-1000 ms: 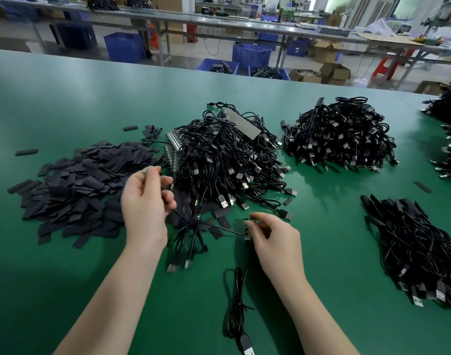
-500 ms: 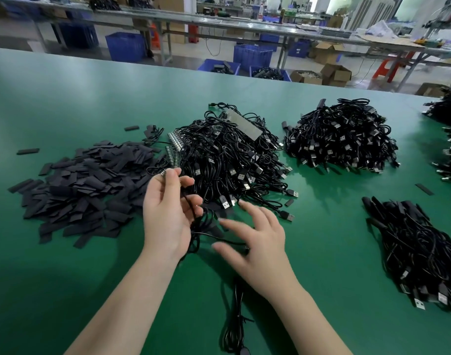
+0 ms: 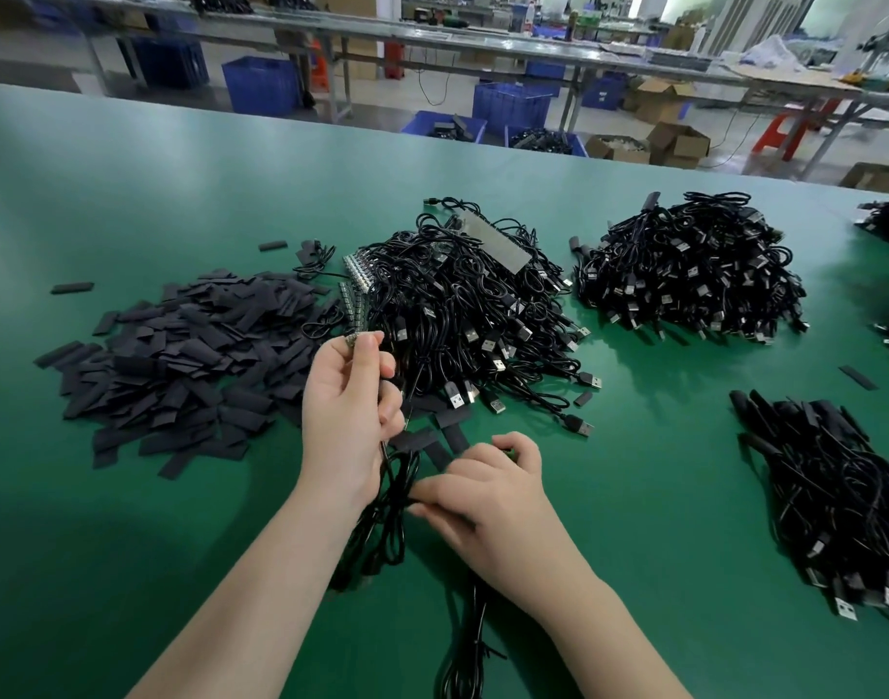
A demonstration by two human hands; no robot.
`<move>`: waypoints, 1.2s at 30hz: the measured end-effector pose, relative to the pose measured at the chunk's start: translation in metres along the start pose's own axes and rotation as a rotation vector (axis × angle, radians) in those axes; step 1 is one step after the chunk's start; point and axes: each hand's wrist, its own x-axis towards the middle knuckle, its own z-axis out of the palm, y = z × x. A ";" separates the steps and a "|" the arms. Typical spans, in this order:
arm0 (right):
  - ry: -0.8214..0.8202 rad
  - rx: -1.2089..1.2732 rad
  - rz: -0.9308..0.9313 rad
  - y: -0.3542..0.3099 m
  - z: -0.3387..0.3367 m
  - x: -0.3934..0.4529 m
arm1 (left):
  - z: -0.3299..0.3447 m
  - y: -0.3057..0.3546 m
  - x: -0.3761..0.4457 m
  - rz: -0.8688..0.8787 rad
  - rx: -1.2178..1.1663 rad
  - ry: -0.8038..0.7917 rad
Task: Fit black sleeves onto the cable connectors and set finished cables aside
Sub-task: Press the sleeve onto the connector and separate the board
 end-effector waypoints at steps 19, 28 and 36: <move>-0.116 0.146 0.066 -0.003 -0.006 0.003 | -0.004 -0.009 0.008 -0.101 0.048 -0.106; -0.003 0.045 0.009 -0.009 -0.002 0.000 | 0.002 -0.017 -0.003 -0.126 0.122 -0.255; -0.185 0.142 0.010 -0.020 -0.001 0.004 | -0.003 -0.022 -0.004 -0.200 0.258 -0.397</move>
